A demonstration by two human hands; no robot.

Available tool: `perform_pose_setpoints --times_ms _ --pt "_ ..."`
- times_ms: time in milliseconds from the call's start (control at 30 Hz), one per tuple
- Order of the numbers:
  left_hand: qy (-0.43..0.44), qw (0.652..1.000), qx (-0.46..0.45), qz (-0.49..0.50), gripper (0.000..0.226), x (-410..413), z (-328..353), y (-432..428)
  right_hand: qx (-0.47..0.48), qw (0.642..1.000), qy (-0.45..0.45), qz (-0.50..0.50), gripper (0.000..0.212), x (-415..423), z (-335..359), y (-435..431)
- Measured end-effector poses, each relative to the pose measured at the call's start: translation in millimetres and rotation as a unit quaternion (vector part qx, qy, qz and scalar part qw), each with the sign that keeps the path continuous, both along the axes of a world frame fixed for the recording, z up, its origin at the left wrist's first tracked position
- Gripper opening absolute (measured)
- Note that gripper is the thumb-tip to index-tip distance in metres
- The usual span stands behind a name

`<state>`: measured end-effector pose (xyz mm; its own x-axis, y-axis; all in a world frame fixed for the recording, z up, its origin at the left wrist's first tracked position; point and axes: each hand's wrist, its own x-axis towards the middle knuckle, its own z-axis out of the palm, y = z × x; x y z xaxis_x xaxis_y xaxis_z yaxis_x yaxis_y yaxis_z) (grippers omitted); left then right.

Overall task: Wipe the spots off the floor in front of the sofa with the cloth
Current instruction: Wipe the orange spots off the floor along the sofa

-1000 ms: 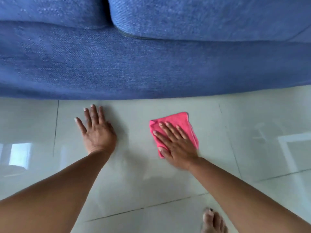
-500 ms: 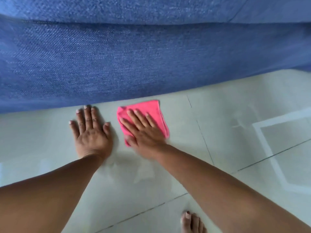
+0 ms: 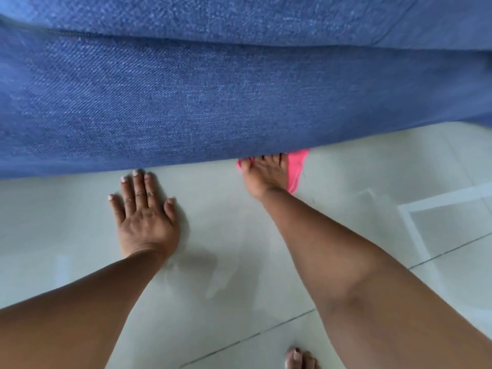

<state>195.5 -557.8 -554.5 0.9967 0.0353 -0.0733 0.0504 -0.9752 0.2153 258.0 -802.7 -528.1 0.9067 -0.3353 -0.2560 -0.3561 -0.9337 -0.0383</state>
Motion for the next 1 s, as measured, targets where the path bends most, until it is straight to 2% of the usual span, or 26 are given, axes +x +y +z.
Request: perform_pose_setpoints --times_ms 133,200,267,333,400,433,500,567,667,800,900,933,1000 --pt "0.003 0.999 -0.033 -0.004 0.069 3.2 5.8 6.4 0.017 0.979 -0.015 0.205 0.064 -47.3 3.1 102.8" --pt "0.012 0.997 -0.066 -0.023 0.071 1.7 10.8 14.2 0.03 0.946 -0.004 0.322 0.066 -99.6 6.0 105.9" --pt "0.011 0.997 -0.055 -0.056 0.072 -3.9 14.5 31.0 0.027 0.915 0.017 0.402 0.066 -143.5 6.5 68.4" --pt "0.003 0.998 -0.019 -0.059 0.071 -7.6 14.3 55.4 -0.01 0.927 0.018 0.374 0.066 -154.7 7.5 13.7" --pt "0.004 1.0 0.001 -0.025 0.072 -7.6 12.9 83.0 -0.042 0.971 0.021 0.233 0.068 -135.6 7.3 -23.8" --pt "0.008 1.0 0.004 -0.005 0.072 -7.6 12.4 92.7 -0.042 0.988 0.028 0.144 0.07 -118.0 7.6 -28.5" --pt "0.013 1.0 0.007 0.01 0.07 -9.2 10.5 100.6 -0.022 0.999 0.024 -0.001 0.072 -76.6 6.9 -12.6" --pt "0.013 1.0 0.013 0.006 0.07 -9.9 8.0 100.7 0.004 0.998 0.015 -0.054 0.068 -34.3 1.4 25.5" --pt "0.015 1.0 0.018 0.003 0.069 -9.7 5.6 101.4 0.036 0.999 0.014 0.037 0.059 -7.4 0.4 104.1" --pt "0.017 1.0 0.002 0.008 0.069 -8.1 4.7 103.9 0.042 0.971 -0.022 0.236 0.065 -59.7 2.1 187.3" --pt "0.017 1.0 -0.008 0.002 0.067 -9.0 6.7 104.8 0.055 0.92 -0.009 0.388 0.065 -130.2 5.6 161.2" --pt "0.017 1.0 -0.008 0.002 0.067 -9.3 6.8 105.5 0.054 0.915 0.0 0.401 0.066 -143.3 6.3 135.6" --pt "0.015 1.0 -0.006 0.004 0.067 -9.9 6.6 104.6 0.023 0.934 -0.005 0.358 0.068 -146.2 4.5 78.0"
